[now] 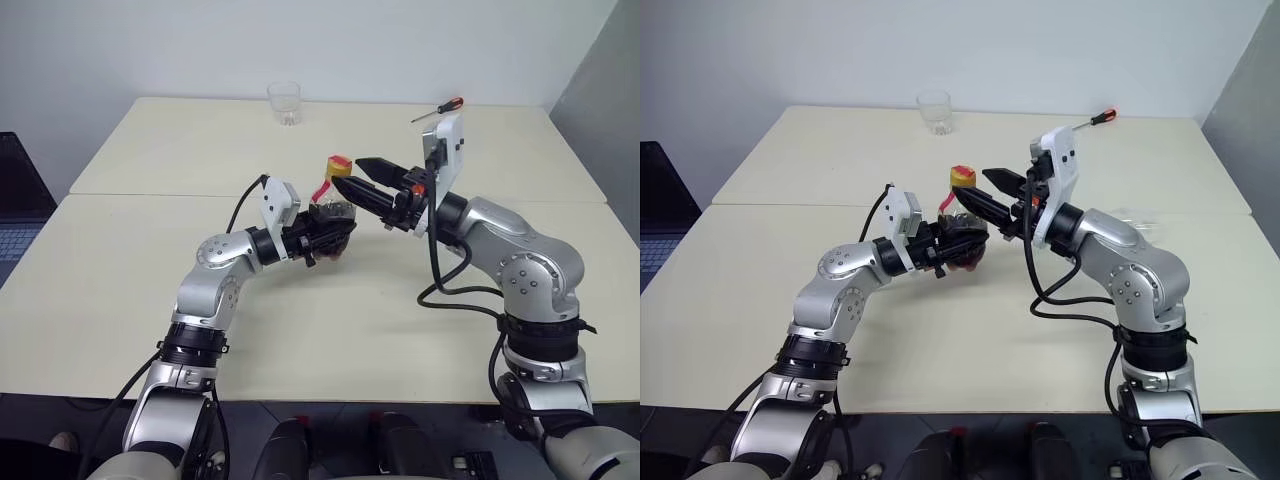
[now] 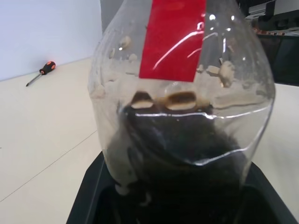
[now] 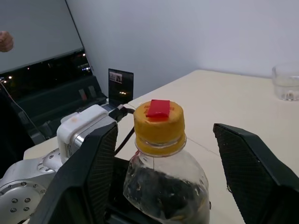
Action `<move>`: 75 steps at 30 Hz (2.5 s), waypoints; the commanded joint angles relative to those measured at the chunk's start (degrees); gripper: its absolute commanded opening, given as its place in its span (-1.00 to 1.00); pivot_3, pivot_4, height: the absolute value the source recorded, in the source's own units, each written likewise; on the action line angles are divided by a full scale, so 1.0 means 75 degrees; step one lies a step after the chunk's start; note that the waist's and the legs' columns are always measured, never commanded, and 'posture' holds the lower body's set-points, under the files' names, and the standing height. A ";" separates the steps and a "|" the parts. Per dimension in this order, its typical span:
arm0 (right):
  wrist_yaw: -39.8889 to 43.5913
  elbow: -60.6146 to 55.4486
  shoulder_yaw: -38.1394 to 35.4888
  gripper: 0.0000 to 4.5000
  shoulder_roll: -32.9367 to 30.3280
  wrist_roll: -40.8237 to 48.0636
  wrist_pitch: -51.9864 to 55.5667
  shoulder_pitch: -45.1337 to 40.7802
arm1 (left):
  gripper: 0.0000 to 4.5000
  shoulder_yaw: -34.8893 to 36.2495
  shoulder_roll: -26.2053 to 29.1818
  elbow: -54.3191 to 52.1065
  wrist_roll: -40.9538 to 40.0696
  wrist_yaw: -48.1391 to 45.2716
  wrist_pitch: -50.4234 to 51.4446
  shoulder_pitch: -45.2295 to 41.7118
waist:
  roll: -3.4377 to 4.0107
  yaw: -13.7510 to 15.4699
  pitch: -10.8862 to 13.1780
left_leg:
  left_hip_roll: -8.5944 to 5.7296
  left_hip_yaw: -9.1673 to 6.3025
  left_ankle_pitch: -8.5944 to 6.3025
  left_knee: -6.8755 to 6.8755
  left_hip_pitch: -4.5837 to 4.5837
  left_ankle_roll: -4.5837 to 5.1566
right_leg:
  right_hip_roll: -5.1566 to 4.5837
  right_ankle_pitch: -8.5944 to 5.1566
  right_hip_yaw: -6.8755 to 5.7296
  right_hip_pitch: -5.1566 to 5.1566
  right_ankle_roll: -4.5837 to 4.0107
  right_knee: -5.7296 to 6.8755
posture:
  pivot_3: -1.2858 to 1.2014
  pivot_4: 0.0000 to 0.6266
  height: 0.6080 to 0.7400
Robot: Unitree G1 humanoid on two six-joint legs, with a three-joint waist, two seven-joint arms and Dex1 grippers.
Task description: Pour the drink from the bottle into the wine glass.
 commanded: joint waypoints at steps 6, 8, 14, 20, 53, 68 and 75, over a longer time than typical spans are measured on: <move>0.0061 0.0264 0.0120 0.55 0.0366 -0.0135 -0.0415 -0.0375 | -0.13 0.0119 0.0002 -0.0154 -0.0042 -0.0083 -0.0212 -0.0212 | 0.0000 -0.0001 0.0000 | 0.0002 0.0000 0.0000 0.0001 0.0001 0.0000 | 0.0000 0.0000 0.0001 0.0000 0.0000 0.0002 | 0.03 -0.52 1.00; 0.0078 0.0329 0.0148 0.55 0.0401 -0.0159 -0.0467 -0.0418 | -0.13 0.0125 0.0017 -0.0171 -0.0047 -0.0091 -0.0207 -0.0203 | 0.0000 -0.0001 0.0000 | 0.0002 -0.0001 0.0000 0.0001 0.0001 0.0000 | 0.0000 0.0000 0.0000 0.0000 0.0000 0.0002 | 0.03 -0.52 1.00; 0.0016 0.0595 0.0043 0.55 0.0452 -0.0183 -0.0619 -0.0578 | -0.13 0.0127 0.0017 -0.0171 -0.0036 -0.0084 -0.0228 -0.0195 | 0.0000 -0.0001 0.0000 | 0.0001 0.0000 0.0000 0.0002 0.0001 0.0000 | 0.0000 0.0000 0.0000 0.0000 0.0000 0.0003 | 0.03 -0.52 1.00; 0.0025 0.0699 0.0079 0.55 0.0387 -0.0243 -0.0711 -0.0628 | -0.13 0.0096 -0.0025 -0.0197 -0.0041 -0.0086 -0.0240 -0.0178 | 0.0000 -0.0001 0.0000 | 0.0001 0.0000 0.0000 0.0002 0.0001 0.0000 | 0.0000 0.0000 0.0000 0.0000 0.0000 0.0004 | 0.03 -0.52 1.00; -0.0104 -0.0046 -0.0571 0.55 -0.0983 -0.0209 -0.0006 0.0213 | -0.13 0.0129 -0.0113 -0.0172 -0.0028 -0.0116 -0.0265 -0.0159 | 0.0000 0.0006 0.0000 | 0.0000 0.0001 0.0000 0.0007 -0.0003 0.0001 | -0.0001 0.0000 0.0001 0.0000 0.0000 0.0003 | 0.03 -0.52 1.00; 0.0163 -0.0343 -0.1089 0.55 -0.0943 0.1161 0.0635 0.0348 | -0.13 0.0180 -0.0089 -0.0100 -0.0002 -0.0156 -0.0292 -0.0262 | 0.0000 0.0000 0.0000 | 0.0003 0.0000 -0.0001 0.0007 -0.0003 0.0001 | 0.0002 0.0000 0.0001 0.0000 0.0000 0.0004 | 0.03 -0.52 1.00; 0.0076 -0.0065 -0.0849 0.55 -0.0470 0.1171 0.0404 -0.0036 | -0.13 0.0167 -0.0096 -0.0081 -0.0009 -0.0176 -0.0324 -0.0292 | 0.0000 0.0002 0.0000 | 0.0002 -0.0001 -0.0001 0.0007 -0.0003 0.0001 | 0.0002 0.0000 -0.0001 0.0000 0.0000 0.0004 | 0.03 -0.52 1.00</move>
